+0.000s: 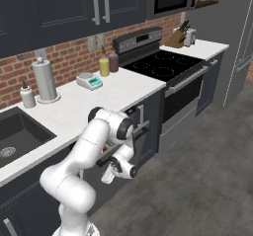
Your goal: Pick up the cup and bowl from the counter, place them in the dishwasher, and close the dishwasher door.
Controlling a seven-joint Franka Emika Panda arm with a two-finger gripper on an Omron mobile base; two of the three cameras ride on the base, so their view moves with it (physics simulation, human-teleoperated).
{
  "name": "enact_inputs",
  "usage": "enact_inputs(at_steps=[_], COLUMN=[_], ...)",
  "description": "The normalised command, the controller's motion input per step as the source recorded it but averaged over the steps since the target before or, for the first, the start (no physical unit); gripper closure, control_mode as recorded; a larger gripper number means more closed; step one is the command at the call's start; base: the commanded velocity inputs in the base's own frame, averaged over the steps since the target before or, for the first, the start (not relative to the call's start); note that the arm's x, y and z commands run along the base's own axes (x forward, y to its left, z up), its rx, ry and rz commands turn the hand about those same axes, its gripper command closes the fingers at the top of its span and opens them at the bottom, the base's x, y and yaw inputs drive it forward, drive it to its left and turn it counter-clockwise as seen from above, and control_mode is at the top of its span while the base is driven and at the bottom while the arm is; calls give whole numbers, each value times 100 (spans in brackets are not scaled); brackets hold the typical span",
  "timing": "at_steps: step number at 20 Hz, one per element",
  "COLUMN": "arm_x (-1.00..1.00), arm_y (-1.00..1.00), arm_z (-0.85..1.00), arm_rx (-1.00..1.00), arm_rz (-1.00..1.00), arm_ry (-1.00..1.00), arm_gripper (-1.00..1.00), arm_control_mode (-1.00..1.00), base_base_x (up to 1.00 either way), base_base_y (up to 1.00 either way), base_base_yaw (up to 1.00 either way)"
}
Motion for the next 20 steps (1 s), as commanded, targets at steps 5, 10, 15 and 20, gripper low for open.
enact_inputs(at_steps=[5,10,15,20], arm_x=[0,17,52,75], arm_y=[54,62,85,100], arm_z=[100,100,89,26], arm_rx=[15,15,13,9], arm_rz=[1,0,0,0], arm_ry=[-51,-50,-47,-39], arm_gripper=[-100,-100,-100,-100], arm_control_mode=[-100,-100,-100,-100], base_base_x=[0,0,0,0], base_base_y=[0,0,0,0], base_base_yaw=[0,0,0,0])
